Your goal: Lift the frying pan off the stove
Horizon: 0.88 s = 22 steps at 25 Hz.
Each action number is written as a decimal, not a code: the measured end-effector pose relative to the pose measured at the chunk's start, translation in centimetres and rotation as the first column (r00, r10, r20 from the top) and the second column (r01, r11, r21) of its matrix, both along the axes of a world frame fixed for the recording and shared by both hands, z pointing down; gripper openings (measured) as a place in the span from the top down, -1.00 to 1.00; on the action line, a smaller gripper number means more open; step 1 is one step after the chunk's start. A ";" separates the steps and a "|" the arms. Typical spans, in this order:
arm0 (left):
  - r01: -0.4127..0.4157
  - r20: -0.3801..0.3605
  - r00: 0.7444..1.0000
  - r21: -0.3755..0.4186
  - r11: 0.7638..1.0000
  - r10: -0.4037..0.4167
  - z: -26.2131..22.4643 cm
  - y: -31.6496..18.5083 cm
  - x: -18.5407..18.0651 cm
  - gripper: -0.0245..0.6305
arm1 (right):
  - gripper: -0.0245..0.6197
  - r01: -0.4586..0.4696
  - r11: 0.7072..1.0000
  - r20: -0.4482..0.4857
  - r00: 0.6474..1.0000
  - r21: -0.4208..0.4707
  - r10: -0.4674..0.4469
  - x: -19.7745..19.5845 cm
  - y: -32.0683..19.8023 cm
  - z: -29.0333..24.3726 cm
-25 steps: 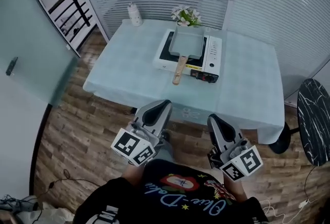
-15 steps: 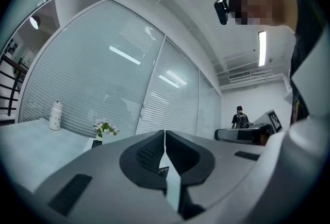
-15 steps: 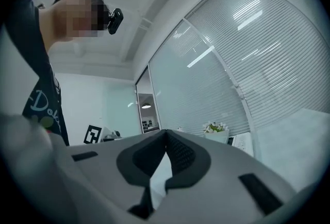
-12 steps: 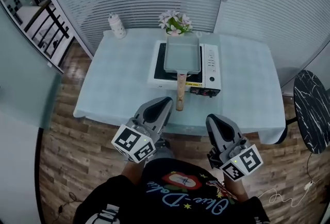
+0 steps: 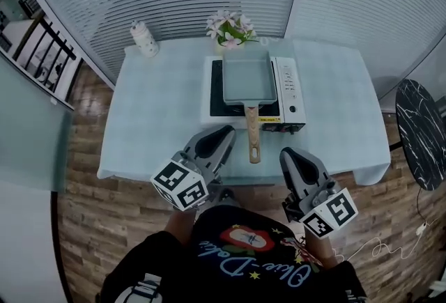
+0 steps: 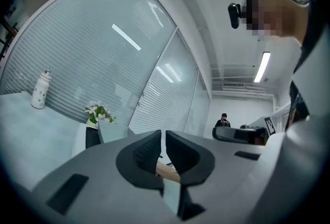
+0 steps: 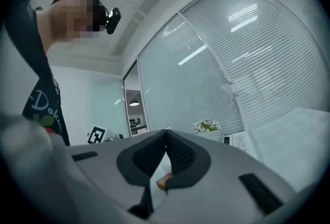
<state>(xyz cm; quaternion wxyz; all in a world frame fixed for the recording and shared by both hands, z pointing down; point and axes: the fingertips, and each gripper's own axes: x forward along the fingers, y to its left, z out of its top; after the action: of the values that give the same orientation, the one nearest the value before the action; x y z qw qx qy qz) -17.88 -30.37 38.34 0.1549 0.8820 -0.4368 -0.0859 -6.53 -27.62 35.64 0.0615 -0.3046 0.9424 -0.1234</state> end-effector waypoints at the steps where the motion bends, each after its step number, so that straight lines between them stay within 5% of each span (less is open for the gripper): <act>1: -0.016 0.003 1.000 -0.013 1.000 0.016 0.5 -0.3 -0.2 0.90 | 0.92 -0.005 1.000 0.004 1.000 -0.006 0.005 -0.3 -0.2 0.2; 5: -0.080 -0.022 0.997 -0.073 0.994 0.079 2.2 -1.6 -0.7 0.89 | 0.92 -0.027 0.999 0.000 1.000 -0.036 0.027 -1.5 -0.9 1.4; 10: -0.181 -0.107 0.980 -0.153 0.972 0.166 4.1 -2.7 -0.4 0.58 | 0.91 -0.055 0.992 0.020 0.998 -0.114 0.058 -2.5 -1.7 3.3; 22: -0.361 -0.368 0.897 -0.286 0.888 0.246 7.2 -4.7 1.4 0.24 | 0.63 -0.126 0.945 0.099 0.982 -0.302 0.162 -2.7 -2.4 7.2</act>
<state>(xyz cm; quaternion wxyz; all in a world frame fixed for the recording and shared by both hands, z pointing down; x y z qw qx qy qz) -16.47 -35.03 45.55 0.3887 0.8726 -0.2684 -0.1244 -9.23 -30.06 42.87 0.0819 -0.3703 0.8831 -0.2762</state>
